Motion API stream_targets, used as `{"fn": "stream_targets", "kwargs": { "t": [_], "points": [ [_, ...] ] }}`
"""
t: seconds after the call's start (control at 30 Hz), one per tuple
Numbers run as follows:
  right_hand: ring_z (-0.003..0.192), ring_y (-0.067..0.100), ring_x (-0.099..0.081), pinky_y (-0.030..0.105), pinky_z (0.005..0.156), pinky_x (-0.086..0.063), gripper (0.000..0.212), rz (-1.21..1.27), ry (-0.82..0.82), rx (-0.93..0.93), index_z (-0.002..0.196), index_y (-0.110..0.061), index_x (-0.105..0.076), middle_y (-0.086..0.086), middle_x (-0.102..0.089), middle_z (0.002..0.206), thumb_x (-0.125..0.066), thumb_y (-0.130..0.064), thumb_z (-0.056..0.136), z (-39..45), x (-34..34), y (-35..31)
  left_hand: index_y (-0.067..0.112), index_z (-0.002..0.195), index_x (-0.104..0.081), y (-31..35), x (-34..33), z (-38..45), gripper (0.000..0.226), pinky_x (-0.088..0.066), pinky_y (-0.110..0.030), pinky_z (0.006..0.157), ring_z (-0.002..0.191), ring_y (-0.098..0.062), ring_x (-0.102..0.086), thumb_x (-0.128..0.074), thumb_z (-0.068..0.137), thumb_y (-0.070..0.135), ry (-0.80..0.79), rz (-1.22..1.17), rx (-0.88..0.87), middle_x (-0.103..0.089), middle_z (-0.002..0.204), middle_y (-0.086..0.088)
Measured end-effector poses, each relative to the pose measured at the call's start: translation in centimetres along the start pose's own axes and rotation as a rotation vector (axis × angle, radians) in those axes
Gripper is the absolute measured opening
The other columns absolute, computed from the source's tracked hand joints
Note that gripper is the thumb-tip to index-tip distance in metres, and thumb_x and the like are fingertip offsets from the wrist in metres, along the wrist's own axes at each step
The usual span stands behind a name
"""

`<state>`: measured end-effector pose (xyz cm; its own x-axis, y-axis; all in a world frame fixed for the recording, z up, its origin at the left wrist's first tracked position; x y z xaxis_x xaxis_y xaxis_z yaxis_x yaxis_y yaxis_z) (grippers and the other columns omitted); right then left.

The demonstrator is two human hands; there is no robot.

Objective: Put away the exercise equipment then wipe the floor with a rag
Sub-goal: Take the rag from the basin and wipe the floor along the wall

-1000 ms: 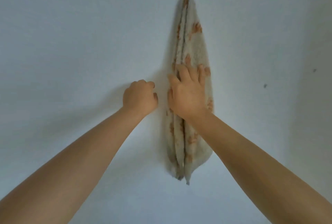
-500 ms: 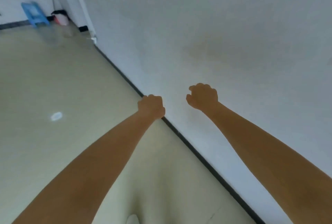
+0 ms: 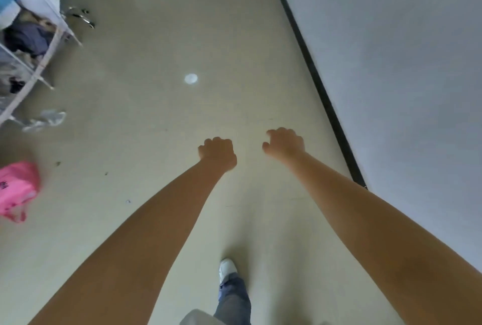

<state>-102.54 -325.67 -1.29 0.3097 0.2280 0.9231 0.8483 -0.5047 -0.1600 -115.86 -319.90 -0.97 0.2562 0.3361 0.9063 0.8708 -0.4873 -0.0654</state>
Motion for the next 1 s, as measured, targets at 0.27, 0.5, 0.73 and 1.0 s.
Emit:
{"fn": "stream_targets", "kwargs": {
  "t": [0.27, 0.5, 0.73, 1.0],
  "points": [
    [0.121, 0.031, -0.047, 0.036, 0.095, -0.041, 0.042, -0.007, -0.097, 0.066, 0.132, -0.011, -0.048, 0.013, -0.053, 0.127, -0.039, -0.029, 0.095, 9.8, -4.4, -8.4, 0.011, 0.133, -0.044, -10.3, -2.5, 8.8, 0.041, -0.040, -0.037, 0.096, 0.123, -0.029, -0.044, -0.038, 0.099, 0.031, -0.063, -0.106, 0.058, -0.047, 0.132, -0.012],
    [0.109, 0.030, -0.053, 0.037, 0.085, -0.043, 0.040, -0.031, -0.153, 0.125, 0.120, -0.006, -0.052, 0.013, -0.057, 0.116, -0.036, -0.033, 0.097, 22.6, -5.6, -11.8, 0.011, 0.133, -0.047, -14.6, -2.0, 20.6, 0.046, -0.044, -0.037, 0.096, 0.122, -0.028, -0.048, -0.041, 0.097, 0.039, -0.099, -0.177, 0.042, -0.052, 0.129, -0.011],
    [0.113, 0.031, -0.051, 0.037, 0.089, -0.042, 0.041, -0.012, -0.251, 0.189, 0.123, -0.006, -0.051, 0.014, -0.056, 0.119, -0.037, -0.035, 0.096, 38.8, -2.3, -14.8, 0.010, 0.135, -0.044, -17.9, 2.6, 35.9, 0.048, -0.040, -0.038, 0.100, 0.126, -0.029, -0.043, -0.041, 0.097, 0.040, -0.196, -0.210, 0.125, -0.049, 0.133, -0.013],
    [0.119, 0.030, -0.049, 0.040, 0.096, -0.042, 0.045, -0.066, -0.336, 0.207, 0.131, -0.010, -0.047, 0.013, -0.053, 0.127, -0.037, -0.037, 0.096, 56.5, 2.3, -18.7, 0.008, 0.132, -0.046, -20.7, 8.4, 52.5, 0.048, -0.039, -0.037, 0.099, 0.122, -0.030, -0.047, -0.036, 0.099, 0.041, -0.266, -0.147, 0.132, -0.052, 0.130, -0.013]
  ]
}}
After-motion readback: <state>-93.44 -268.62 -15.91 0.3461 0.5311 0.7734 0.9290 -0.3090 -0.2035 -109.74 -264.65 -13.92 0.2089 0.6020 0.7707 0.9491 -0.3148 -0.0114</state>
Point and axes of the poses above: each hand's wrist, its own z-axis towards the middle knuckle, its own x-axis out of the back of the hand, y = z × x, the point moved 1 cm from there along z, towards the middle knuckle
